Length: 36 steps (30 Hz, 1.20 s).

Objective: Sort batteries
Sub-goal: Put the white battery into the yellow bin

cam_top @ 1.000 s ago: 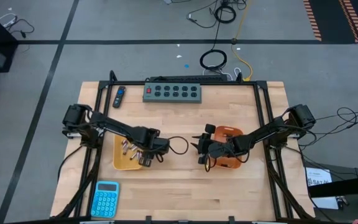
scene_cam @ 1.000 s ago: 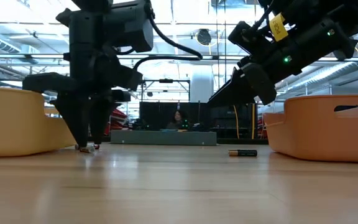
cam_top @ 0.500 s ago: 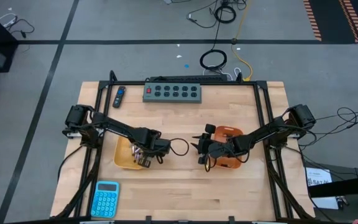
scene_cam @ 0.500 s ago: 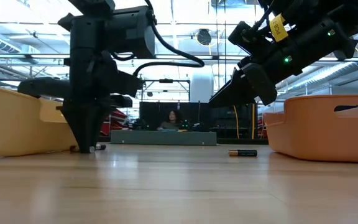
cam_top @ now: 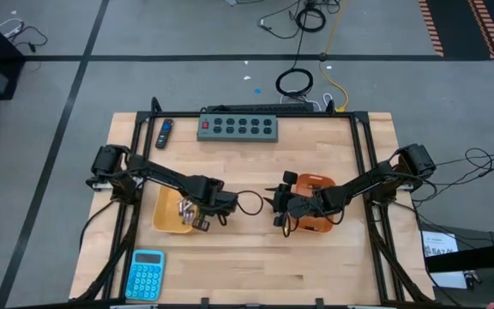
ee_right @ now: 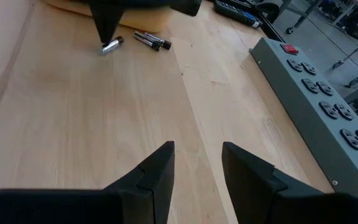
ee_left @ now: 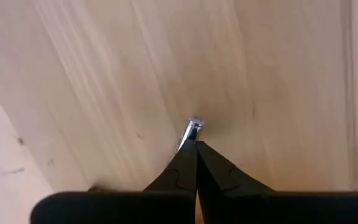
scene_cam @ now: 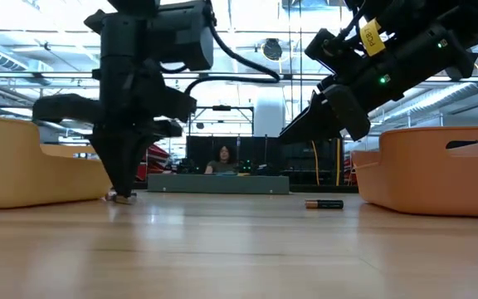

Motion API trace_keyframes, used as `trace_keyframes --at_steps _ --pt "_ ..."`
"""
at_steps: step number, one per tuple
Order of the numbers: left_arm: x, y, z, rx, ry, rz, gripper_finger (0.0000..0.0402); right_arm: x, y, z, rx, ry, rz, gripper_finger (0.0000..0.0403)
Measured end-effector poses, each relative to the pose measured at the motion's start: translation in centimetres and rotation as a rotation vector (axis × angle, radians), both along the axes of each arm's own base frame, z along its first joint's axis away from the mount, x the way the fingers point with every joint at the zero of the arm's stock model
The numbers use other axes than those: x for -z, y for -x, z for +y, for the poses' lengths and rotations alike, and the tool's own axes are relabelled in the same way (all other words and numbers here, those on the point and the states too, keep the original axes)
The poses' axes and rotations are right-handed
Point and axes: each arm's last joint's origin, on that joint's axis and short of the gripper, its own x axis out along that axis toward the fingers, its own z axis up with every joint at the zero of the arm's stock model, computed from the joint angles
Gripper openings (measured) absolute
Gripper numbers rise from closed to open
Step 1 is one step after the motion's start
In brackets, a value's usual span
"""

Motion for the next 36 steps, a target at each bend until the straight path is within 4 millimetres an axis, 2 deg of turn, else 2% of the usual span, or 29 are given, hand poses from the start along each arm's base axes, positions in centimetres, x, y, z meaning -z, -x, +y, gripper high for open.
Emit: trace_keyframes --at_steps 4,9,13,17,21,25,28,36 --pt "-0.5 0.1 0.0 -0.024 -0.007 0.028 0.0003 0.1 0.0 0.0 0.000 -0.004 0.007 0.0125" --pt "-2.8 0.5 -0.1 -0.104 -0.018 0.069 0.0003 0.1 0.1 0.0 0.003 -0.009 0.011 0.0125" --pt "-4.9 1.0 -0.4 -0.138 -0.015 -0.024 0.0003 0.1 0.1 0.0 0.003 -0.010 0.010 0.0125" --pt "-5.7 0.7 -0.3 -0.191 -0.037 -0.113 0.0013 0.1 0.0 0.1 0.002 -0.012 0.002 0.0125" --pt "-5.1 0.0 -0.2 -0.178 -0.036 -0.142 0.0059 0.0 0.0 0.1 -0.003 -0.015 0.000 0.0125" --pt "-3.9 -0.5 0.1 -0.162 -0.061 -0.108 0.0123 0.0 0.0 0.2 -0.023 -0.029 -0.003 0.0125" --pt "-3.0 -0.8 0.2 -0.125 -0.074 -0.076 0.0153 0.0 0.0 0.3 -0.025 -0.027 -0.002 0.0125" --pt "-1.1 -1.0 0.3 -0.006 -0.090 0.009 0.0149 0.0 0.0 0.3 -0.032 -0.016 0.005 0.0125"
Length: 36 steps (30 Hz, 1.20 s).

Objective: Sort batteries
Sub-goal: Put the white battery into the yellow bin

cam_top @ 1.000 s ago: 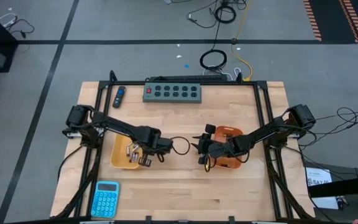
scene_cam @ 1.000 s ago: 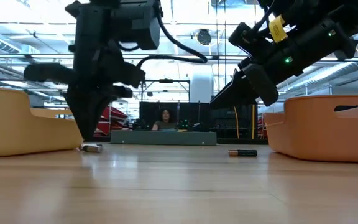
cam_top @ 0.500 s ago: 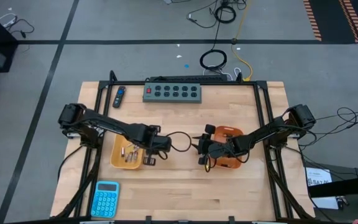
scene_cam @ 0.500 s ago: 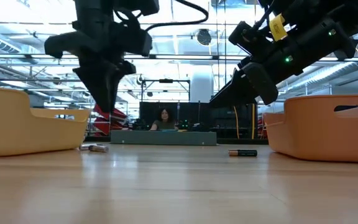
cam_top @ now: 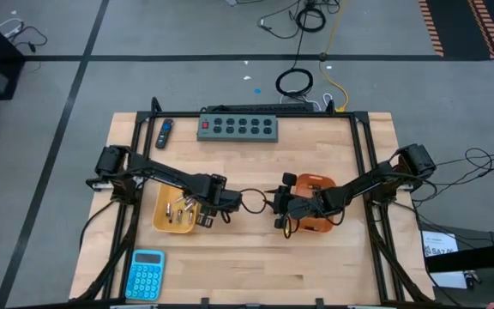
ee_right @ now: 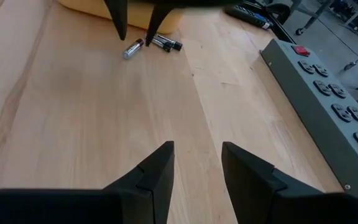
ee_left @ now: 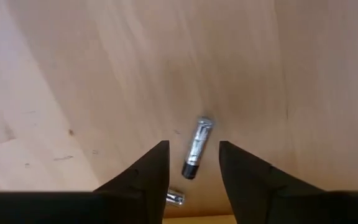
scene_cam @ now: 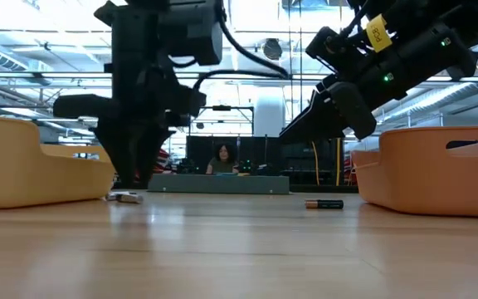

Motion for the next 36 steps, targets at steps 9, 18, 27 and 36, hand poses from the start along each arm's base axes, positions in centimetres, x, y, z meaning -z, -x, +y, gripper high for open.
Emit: trace_keyframes --at_steps 9,18,27,36 --pt "2.7 -0.3 -0.1 0.072 0.016 0.120 0.0121 0.1 0.0 0.0 0.000 0.002 0.007 0.0125" --pt "3.4 -0.3 -0.6 0.146 -0.011 0.148 0.0021 0.2 0.1 0.0 0.000 0.006 0.020 0.0125" --pt "1.0 -2.1 -1.3 0.093 -0.047 0.023 0.0019 0.2 0.1 0.0 0.005 -0.005 0.017 0.0125" --pt "-5.0 0.0 -1.5 -0.146 -0.027 -0.050 0.0019 0.2 0.3 0.6 -0.003 -0.015 0.012 0.0125"
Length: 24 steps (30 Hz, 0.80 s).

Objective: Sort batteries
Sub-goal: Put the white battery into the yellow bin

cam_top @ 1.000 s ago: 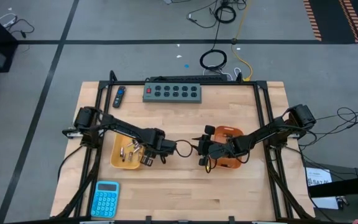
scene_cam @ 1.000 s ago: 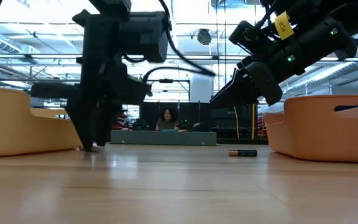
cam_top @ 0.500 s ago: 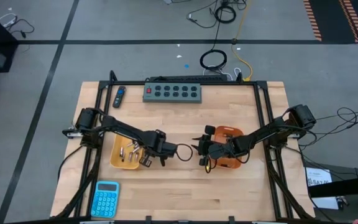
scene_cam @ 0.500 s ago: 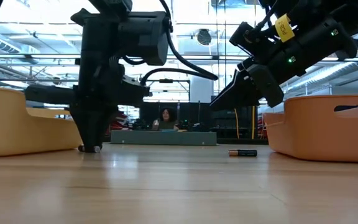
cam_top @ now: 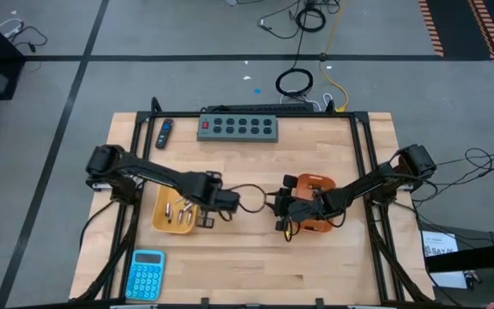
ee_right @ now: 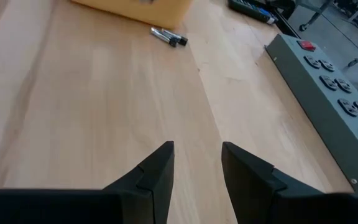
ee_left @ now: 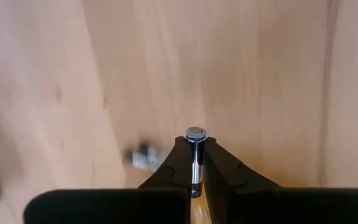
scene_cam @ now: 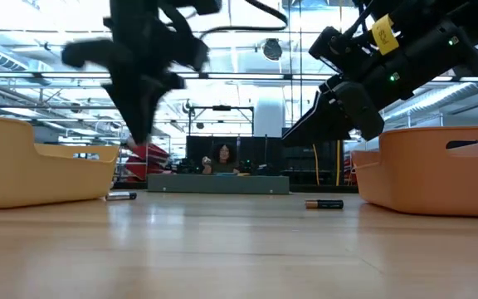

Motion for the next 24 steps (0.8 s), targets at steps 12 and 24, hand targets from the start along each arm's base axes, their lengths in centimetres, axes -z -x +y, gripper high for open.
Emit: trace_keyframes --at_steps 12,24 --pt "-0.4 7.5 1.3 -0.215 0.061 -0.045 0.0019 -0.1 0.1 0.4 -0.006 -0.011 -0.011 0.0125" --pt "4.1 12.4 4.7 -0.502 0.076 -0.130 0.0028 -0.1 0.0 0.1 0.001 -0.008 -0.015 0.0125"
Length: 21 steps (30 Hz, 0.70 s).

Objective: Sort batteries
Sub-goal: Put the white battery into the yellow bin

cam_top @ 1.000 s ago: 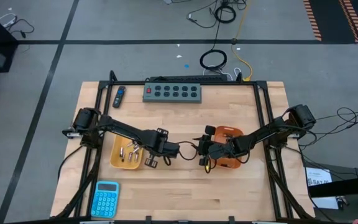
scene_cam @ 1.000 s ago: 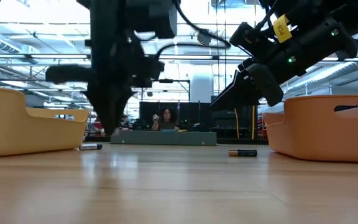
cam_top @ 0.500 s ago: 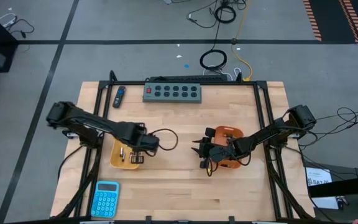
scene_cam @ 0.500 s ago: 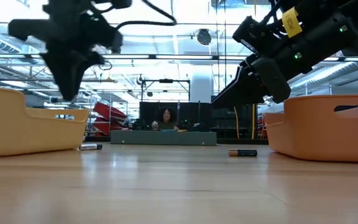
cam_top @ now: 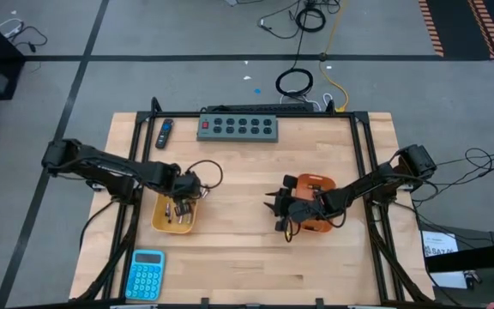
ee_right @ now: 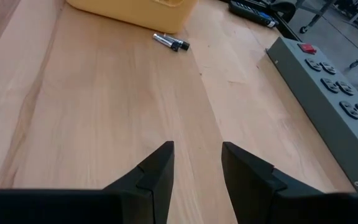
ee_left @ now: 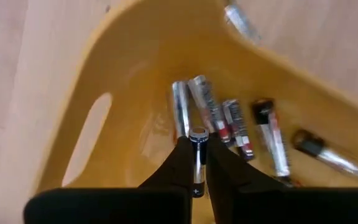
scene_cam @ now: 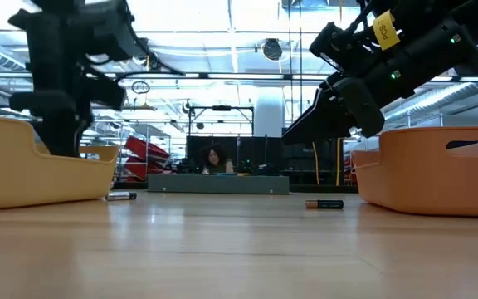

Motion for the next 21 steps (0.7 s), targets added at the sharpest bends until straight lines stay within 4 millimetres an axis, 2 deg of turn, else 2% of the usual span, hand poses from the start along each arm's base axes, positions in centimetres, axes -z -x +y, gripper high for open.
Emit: trace_keyframes --at_steps 5,14,21 --pt "1.3 0.3 0.6 -0.040 0.022 -0.010 0.0034 0.0 -0.1 -0.2 0.004 0.001 -0.002 0.0125" --pt "1.3 0.3 0.8 -0.057 0.023 -0.018 0.0040 -0.1 -0.1 -0.1 0.002 0.002 -0.005 0.0125" --pt "1.3 0.1 0.8 -0.057 0.025 -0.037 0.0092 -0.1 -0.1 -0.1 0.002 0.002 -0.005 0.0125"
